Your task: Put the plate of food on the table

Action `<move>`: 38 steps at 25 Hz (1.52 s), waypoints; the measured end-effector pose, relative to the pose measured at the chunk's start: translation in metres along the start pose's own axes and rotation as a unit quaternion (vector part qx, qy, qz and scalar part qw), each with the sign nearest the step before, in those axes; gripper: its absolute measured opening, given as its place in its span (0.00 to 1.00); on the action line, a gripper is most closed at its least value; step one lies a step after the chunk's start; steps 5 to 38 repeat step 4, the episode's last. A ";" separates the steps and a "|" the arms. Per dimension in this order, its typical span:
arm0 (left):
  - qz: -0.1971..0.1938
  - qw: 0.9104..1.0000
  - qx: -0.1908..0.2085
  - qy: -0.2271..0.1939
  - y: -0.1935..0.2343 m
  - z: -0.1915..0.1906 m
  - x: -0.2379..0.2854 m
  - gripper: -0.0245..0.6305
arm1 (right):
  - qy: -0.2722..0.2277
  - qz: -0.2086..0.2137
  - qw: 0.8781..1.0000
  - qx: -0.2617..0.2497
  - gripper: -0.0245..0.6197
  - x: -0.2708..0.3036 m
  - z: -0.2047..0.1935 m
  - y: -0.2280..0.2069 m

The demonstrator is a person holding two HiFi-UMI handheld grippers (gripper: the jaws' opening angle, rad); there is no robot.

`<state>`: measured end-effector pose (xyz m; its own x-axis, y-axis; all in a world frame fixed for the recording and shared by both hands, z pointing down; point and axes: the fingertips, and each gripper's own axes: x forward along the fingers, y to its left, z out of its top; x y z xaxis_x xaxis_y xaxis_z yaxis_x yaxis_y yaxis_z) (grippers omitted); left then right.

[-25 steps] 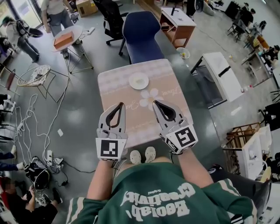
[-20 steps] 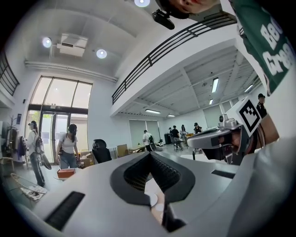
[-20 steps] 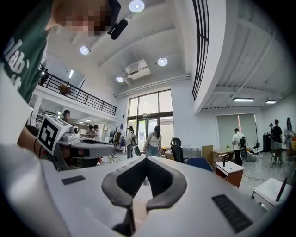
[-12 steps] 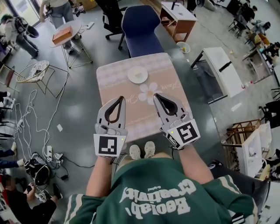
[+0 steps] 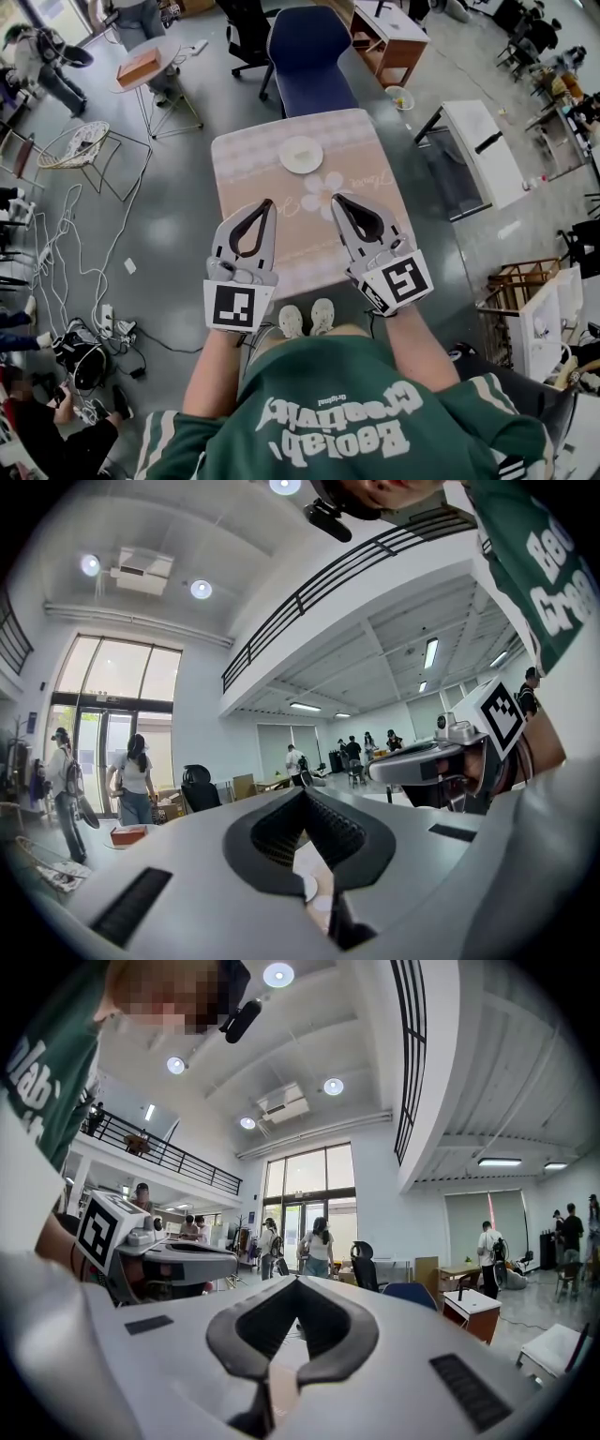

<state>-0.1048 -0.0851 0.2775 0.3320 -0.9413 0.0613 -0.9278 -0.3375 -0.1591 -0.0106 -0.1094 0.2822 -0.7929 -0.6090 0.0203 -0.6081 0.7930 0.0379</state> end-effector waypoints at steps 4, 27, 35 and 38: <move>-0.003 1.000 -0.001 0.000 0.004 0.001 0.002 0.05 | 0.001 0.003 1.000 -0.002 0.06 0.006 0.001 0.002; -0.003 1.000 -0.001 0.000 0.004 0.001 0.002 0.05 | 0.001 0.003 1.000 -0.002 0.06 0.006 0.001 0.002; -0.003 1.000 -0.001 0.000 0.004 0.001 0.002 0.05 | 0.001 0.003 1.000 -0.002 0.06 0.006 0.001 0.002; -0.003 1.000 -0.001 0.000 0.004 0.001 0.002 0.05 | 0.001 0.003 1.000 -0.002 0.06 0.006 0.001 0.002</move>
